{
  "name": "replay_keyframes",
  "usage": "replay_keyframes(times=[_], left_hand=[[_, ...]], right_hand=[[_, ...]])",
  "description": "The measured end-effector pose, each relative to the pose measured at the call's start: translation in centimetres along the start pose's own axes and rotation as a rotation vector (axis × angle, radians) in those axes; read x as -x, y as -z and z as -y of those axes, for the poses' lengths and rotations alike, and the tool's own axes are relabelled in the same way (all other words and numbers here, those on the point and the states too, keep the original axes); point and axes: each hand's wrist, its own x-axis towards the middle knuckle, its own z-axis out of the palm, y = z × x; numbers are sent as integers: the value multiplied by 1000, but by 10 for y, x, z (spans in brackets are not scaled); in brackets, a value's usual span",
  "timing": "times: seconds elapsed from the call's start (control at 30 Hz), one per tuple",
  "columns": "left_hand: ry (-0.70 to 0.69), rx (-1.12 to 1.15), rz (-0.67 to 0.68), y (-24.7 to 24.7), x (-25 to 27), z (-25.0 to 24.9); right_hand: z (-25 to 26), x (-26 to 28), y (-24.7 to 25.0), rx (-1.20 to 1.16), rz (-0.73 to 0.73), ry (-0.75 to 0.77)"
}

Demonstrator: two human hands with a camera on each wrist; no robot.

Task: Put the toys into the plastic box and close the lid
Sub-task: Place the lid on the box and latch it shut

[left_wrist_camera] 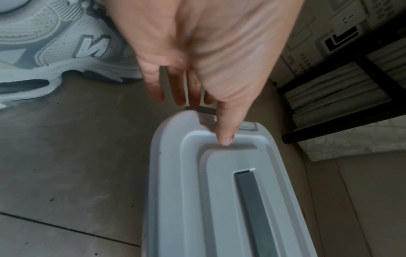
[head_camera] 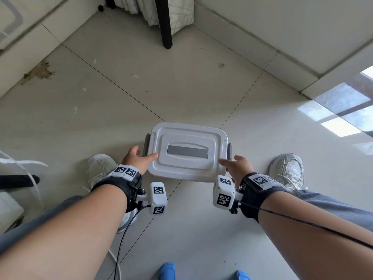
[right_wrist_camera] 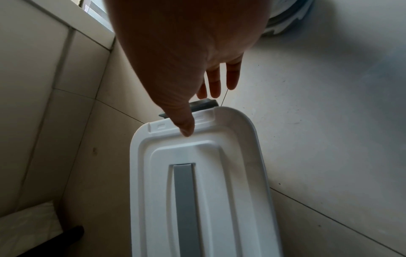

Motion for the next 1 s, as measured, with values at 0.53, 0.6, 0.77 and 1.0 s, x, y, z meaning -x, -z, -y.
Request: replay_keyframes(times=[0.53, 0.6, 0.77, 1.0], left_hand=[[-66, 92, -124, -5, -2, -6], [-67, 118, -136, -7, -2, -6], [-70, 121, -151, -8, 0, -7], [-66, 131, -181, -11, 2, -11]], right_hand=[[-9, -4, -17, 30, -85, 17], [-9, -5, -17, 36, -91, 22], [-9, -2, -16, 14, -109, 19], [-7, -2, -17, -22, -117, 12]])
